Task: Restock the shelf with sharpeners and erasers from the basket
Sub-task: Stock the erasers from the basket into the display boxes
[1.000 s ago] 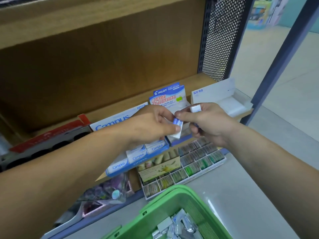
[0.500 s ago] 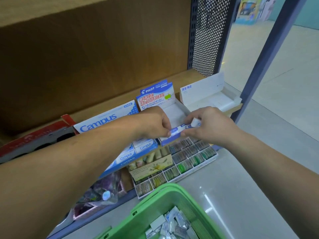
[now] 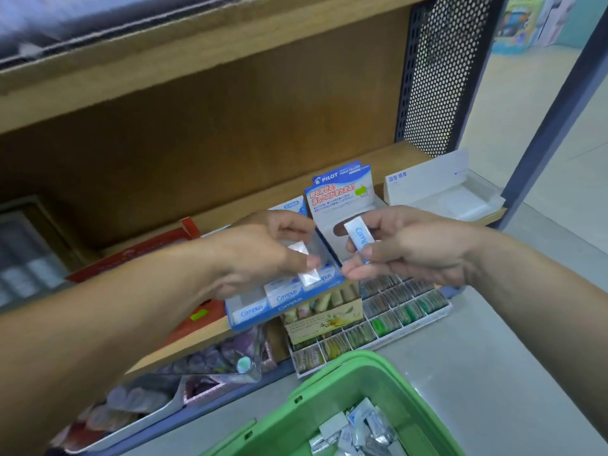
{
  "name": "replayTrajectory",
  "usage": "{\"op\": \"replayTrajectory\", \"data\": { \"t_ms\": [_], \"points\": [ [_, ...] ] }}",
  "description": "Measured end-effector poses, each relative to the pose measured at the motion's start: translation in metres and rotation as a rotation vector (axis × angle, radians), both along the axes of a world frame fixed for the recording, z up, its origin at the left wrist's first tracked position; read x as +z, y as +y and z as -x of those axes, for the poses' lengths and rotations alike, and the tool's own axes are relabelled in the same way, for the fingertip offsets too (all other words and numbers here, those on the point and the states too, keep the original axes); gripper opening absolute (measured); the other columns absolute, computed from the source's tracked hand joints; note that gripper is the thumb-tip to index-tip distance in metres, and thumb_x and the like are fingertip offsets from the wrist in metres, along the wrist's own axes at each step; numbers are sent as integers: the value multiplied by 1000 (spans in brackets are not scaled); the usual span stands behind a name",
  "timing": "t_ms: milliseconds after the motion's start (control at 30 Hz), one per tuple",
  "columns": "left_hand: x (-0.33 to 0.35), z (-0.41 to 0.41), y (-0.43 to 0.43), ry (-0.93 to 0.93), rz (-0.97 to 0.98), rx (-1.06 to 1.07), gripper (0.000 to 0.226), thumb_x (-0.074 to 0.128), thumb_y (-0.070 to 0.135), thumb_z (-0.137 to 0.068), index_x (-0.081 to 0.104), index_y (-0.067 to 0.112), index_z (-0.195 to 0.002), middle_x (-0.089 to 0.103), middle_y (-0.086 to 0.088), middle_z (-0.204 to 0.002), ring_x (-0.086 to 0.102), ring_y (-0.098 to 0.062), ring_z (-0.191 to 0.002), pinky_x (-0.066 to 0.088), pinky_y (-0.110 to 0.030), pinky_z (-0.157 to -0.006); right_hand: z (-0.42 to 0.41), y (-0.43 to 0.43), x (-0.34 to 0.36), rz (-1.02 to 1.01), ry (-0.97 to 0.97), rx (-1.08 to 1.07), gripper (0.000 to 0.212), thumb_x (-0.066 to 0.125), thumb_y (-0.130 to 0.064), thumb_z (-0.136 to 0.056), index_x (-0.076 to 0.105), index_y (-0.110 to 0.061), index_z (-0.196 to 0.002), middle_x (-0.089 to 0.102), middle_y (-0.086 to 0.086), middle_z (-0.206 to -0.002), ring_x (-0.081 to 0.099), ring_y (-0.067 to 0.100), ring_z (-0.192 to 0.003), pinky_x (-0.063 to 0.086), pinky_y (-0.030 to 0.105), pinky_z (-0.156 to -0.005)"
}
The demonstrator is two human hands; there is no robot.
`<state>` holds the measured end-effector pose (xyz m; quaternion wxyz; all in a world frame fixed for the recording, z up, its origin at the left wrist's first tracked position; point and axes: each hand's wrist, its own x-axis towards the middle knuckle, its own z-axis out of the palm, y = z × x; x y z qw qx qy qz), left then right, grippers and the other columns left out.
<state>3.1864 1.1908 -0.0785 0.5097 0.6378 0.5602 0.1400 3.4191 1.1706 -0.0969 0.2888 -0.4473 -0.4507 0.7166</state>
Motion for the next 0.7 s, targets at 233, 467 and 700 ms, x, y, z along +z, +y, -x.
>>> {"op": "replayTrajectory", "data": {
  "t_ms": [233, 467, 700],
  "points": [
    [-1, 44, -11, -176, -46, 230, 26, 92, 8, -69, 78, 6, -91, 78, -12, -107, 72, -30, -108, 56, -40, -102, 35, 13, -1, 35, 70, -123, 42, 55, 22, -90, 55, 8, -129, 65, 32, -123, 74, 38, -98, 63, 36, -78],
    [0, 59, -11, -361, 85, 293, 35, 80, 21, -79, 77, 7, -110, 71, -3, -83, 56, -10, -68, 47, -20, -53, 48, 16, 2, -25, -77, -83, 39, 69, 12, -85, 61, 2, -122, 76, 21, -105, 76, 36, -91, 64, 33, -69],
    [-8, 65, -8, -303, -28, 384, 13, 74, -2, -87, 80, 4, -97, 78, -14, -101, 75, -30, -98, 60, -31, -91, 53, 20, -2, -17, -94, -132, 32, 68, 12, -87, 63, 0, -116, 64, 32, -119, 76, 39, -89, 64, 34, -70]
  ]
}}
